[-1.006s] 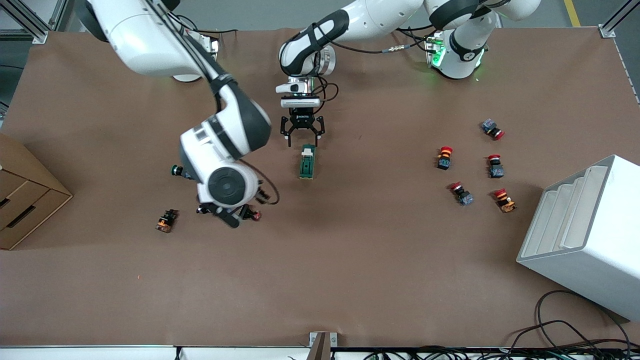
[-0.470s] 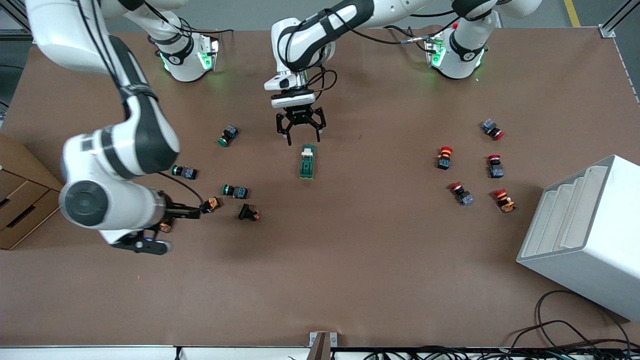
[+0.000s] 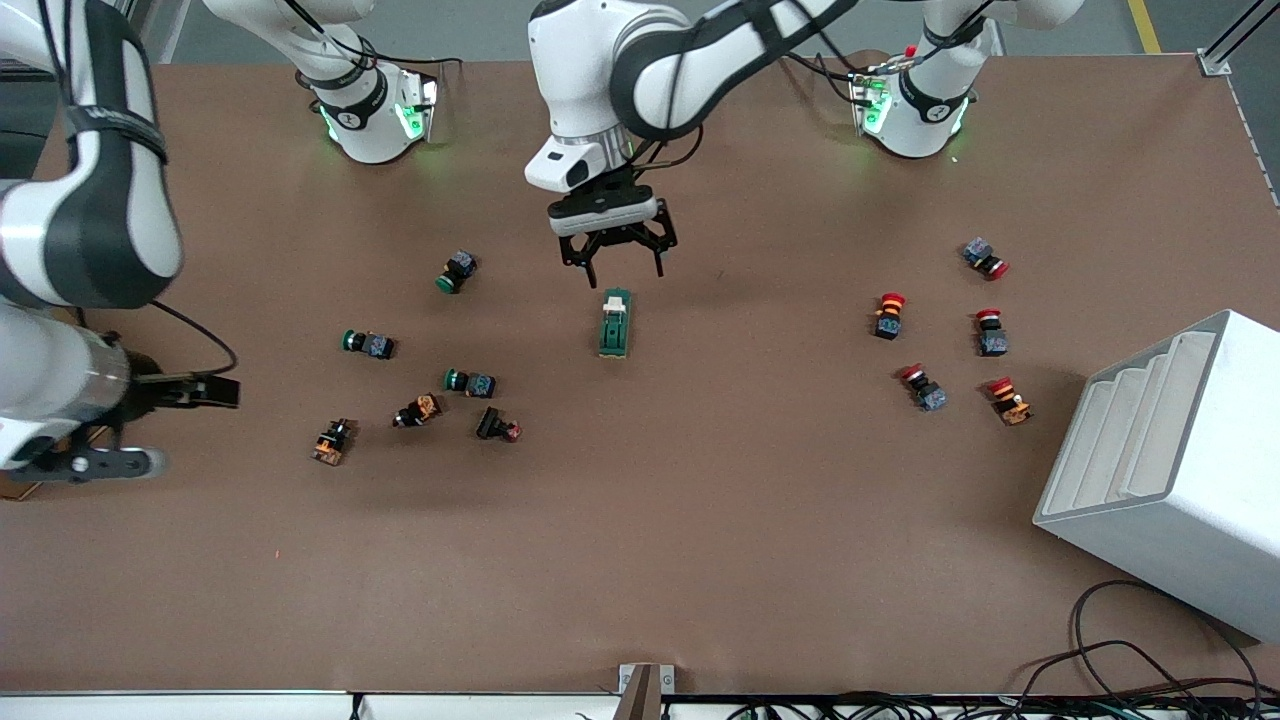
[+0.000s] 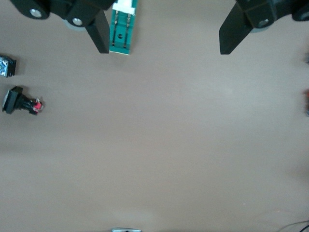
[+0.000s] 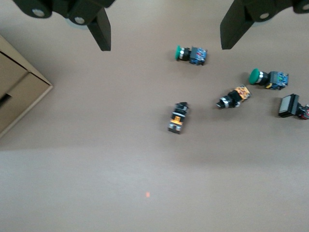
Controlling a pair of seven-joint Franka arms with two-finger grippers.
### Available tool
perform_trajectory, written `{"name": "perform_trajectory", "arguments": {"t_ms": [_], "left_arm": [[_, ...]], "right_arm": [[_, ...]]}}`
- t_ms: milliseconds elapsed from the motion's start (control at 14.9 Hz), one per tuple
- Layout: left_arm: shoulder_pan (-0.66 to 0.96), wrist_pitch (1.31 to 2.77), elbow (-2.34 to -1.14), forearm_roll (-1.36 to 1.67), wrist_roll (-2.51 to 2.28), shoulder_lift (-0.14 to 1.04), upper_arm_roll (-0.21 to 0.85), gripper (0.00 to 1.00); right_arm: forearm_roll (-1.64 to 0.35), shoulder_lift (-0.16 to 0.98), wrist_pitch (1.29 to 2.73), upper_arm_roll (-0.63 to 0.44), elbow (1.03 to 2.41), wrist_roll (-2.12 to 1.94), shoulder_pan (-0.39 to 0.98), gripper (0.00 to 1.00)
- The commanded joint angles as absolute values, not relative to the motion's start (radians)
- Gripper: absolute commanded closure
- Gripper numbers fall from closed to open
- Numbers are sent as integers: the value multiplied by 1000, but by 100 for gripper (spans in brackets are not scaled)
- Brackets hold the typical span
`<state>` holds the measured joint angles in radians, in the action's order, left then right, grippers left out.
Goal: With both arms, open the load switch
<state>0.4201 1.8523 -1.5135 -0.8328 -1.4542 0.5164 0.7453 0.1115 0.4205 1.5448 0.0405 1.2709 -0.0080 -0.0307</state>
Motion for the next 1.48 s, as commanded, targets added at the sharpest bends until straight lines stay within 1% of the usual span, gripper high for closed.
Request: {"name": "perform_trajectory", "arguments": {"t_ms": [0,134,201,402,537,671,738,872,939,1073,1140,1274,1409], "left_arm": [[355,1734,-1390,-714,-1286,509,753,0],[286,1700,-1327,-616,-1203,499,755,0],[240,1678,-1312,-565,-1149,474,753,0],[106,1629,-1312,-441,-1007,396,753,0],[25,1586,-1310,-388,-922,371,755,0],[-46,1585,-1309,-333,-843,342,747,0],[-55,1594,-1310,-298,-795,313,723,0],[-51,1594,-1315,-218,-667,275,617,0],[-38,1595,-1328,-145,-582,232,536,0],[-3,1592,-1354,-43,-385,181,355,0],[1,1591,-1382,-8,-286,148,292,0],[6,1591,-1466,14,-175,62,192,0],[-3,1580,-1543,20,-120,-15,154,0]], "right_arm": [[120,324,1502,52,1319,-25,-71,0],[121,296,1488,49,1319,-23,-74,0],[120,295,1471,51,1319,-25,-83,0],[129,298,1450,58,1286,-25,-86,0],[126,298,1422,60,1246,-25,-83,0],[114,301,1417,61,1238,-20,-84,0],[92,299,1410,64,1239,-17,-78,0],[42,296,1335,72,1239,-11,-66,0],[31,293,1315,74,1239,-11,-69,0],[6,276,1318,64,1250,-18,-75,0],[5,261,1319,64,1273,-20,-75,0],[6,194,1371,61,1366,-21,-72,0],[6,91,1457,31,1510,-28,-60,0]]}}
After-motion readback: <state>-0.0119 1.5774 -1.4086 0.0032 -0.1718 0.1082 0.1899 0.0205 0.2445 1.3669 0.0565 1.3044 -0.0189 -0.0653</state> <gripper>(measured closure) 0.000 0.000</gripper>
